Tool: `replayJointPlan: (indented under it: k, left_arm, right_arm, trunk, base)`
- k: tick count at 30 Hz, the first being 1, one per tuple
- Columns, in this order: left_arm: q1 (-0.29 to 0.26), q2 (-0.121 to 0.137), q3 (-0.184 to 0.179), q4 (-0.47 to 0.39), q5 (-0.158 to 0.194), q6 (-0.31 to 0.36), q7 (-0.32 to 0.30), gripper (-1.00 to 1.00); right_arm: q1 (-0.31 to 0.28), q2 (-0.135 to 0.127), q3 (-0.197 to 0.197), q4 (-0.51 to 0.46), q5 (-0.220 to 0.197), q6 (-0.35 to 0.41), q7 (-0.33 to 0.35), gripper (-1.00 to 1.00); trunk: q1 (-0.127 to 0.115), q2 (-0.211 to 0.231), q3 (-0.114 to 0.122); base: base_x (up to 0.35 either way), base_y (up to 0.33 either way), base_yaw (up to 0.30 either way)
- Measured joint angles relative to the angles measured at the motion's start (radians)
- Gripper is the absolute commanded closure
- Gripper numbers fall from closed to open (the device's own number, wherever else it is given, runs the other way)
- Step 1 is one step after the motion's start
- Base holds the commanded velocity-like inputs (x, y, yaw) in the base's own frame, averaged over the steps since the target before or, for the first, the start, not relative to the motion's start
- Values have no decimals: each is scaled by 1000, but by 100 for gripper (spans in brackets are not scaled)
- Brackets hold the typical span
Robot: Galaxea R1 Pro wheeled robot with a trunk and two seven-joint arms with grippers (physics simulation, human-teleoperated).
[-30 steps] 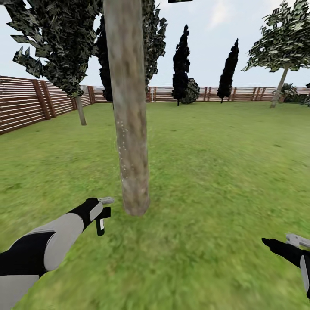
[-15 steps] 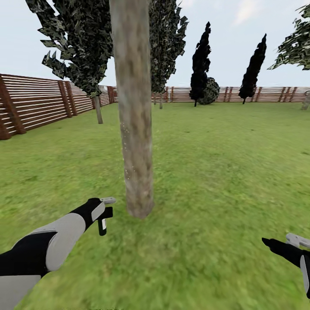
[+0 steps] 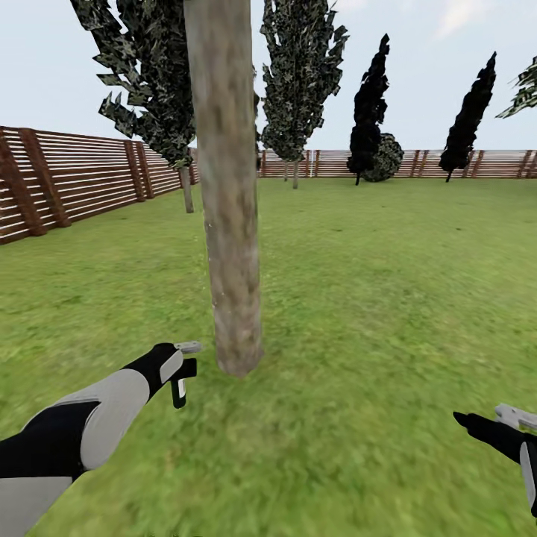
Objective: In the garden, pick up the pesticide atomizer on the floor and spray pesticide onto both trees until each tree trunk is fully covered.
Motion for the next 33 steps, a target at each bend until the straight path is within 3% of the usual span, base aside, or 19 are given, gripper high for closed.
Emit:
replayJointPlan:
  k: [10,21,25,29,31,32,33]
  left_arm:
    - [0,0,-1,0,0,0,0,100]
    - [0,-1,-1,0,0,0,0,100]
    - [5,-2,-2,1,-1,-64,4,100]
    - [5,-18,-5,-13,-7,-75,10,100]
    - [4,-21,-7,-77,-9,-28,12,100]
    - [4,-22,-3,-191,-3,124,12,100]
    - [3,-22,-5,-287,-12,225,12,100]
  right_arm:
    - [0,0,0,0,0,0,0,-100]
    - [0,0,0,0,0,0,-1,-100]
    - [0,0,0,0,0,0,-1,-100]
    - [0,0,0,0,0,-1,-2,-100]
    - [0,0,0,0,0,-1,-2,-100]
    - [0,0,0,0,0,-1,-2,-100]
    - [0,0,0,0,0,-1,-2,-100]
  trunk:
    - [0,0,0]
    - [0,0,0]
    - [0,0,0]
    - [0,0,0]
    - [0,0,0]
    - [0,0,0]
    - [0,0,0]
  base:
    - [74,-328,93]
    - [57,-328,227]
    - [1,-263,26]
    - [0,-25,1]
    - [0,-3,0]
    - [0,0,0]
    - [0,0,0]
